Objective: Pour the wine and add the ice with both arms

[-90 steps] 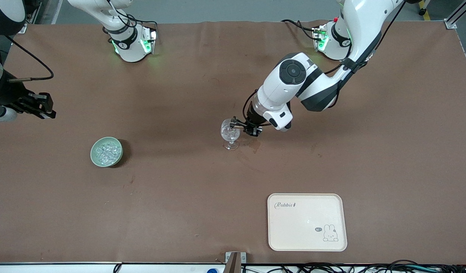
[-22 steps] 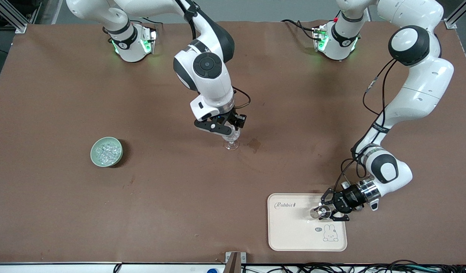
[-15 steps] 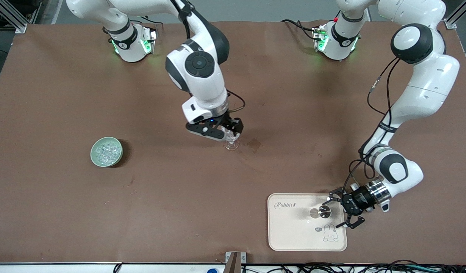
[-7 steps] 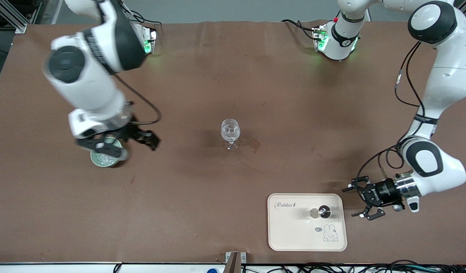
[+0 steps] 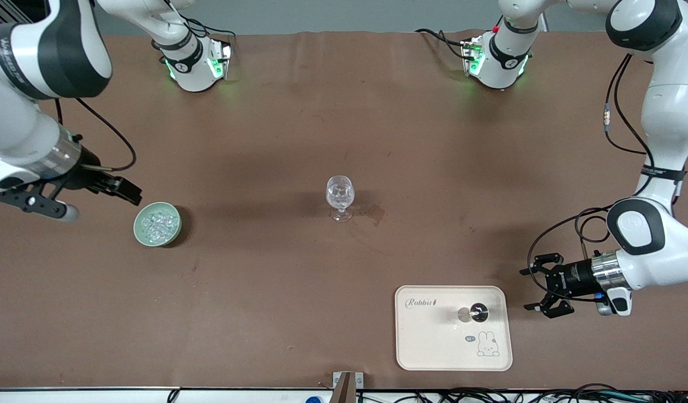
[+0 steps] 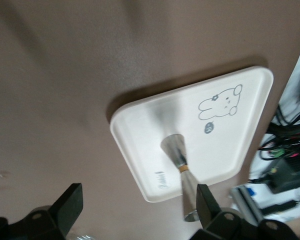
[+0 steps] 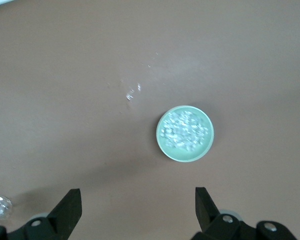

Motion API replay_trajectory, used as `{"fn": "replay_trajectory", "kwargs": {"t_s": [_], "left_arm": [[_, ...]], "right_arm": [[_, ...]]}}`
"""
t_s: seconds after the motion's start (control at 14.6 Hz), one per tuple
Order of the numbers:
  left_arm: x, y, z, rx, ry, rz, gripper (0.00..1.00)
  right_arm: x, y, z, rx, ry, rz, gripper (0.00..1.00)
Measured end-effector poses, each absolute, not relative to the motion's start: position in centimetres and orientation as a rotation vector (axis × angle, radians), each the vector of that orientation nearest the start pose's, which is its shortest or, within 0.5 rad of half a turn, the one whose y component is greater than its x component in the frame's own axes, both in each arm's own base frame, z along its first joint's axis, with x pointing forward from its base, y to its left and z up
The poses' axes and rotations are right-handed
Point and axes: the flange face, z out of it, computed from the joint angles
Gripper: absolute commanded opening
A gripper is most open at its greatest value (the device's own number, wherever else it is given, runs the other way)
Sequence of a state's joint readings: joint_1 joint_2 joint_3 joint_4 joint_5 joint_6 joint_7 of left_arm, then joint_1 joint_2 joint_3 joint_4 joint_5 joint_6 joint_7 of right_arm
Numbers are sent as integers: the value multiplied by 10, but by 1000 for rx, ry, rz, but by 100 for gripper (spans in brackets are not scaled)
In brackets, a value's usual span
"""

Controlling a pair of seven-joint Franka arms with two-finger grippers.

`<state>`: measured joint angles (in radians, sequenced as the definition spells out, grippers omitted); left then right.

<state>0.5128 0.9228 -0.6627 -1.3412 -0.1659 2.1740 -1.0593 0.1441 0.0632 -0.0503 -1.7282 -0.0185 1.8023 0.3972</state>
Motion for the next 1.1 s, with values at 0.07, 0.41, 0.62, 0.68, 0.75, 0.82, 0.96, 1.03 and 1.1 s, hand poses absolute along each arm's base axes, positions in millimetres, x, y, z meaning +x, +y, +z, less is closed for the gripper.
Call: {"fn": "replay_trajectory", "kwargs": {"t_s": [0.07,0.41,0.62,0.68,0.75,0.82,0.96,1.03,1.1], "left_arm": [[742,3,275,2163,1440,-385,100],[727,-13,336,2502,1318,-292,100],[722,-37,372,2642,1219,-188,100],[719,-45,386,2688,1181,-156,100],[716,-51,401,2735,1128,-123,100],[711,-57,418,2780,1068,-94,100],[699,-64,453,2860,971,-55,100],[692,-66,469,2899,929,-46,100],[685,-67,483,2939,878,-39,100]], "right_arm": [[571,43,535,-3125,464,-18,100],[538,6,550,-3136,347,-15,100],[530,-14,562,-3146,239,-13,100],[528,-20,567,-3148,214,-6,100],[528,-25,575,-3149,195,-10,100],[527,-28,585,-3150,178,-20,100],[526,-30,609,-3151,155,-47,100],[525,-29,622,-3152,149,-53,100],[523,-28,633,-3152,141,-55,100]]}}
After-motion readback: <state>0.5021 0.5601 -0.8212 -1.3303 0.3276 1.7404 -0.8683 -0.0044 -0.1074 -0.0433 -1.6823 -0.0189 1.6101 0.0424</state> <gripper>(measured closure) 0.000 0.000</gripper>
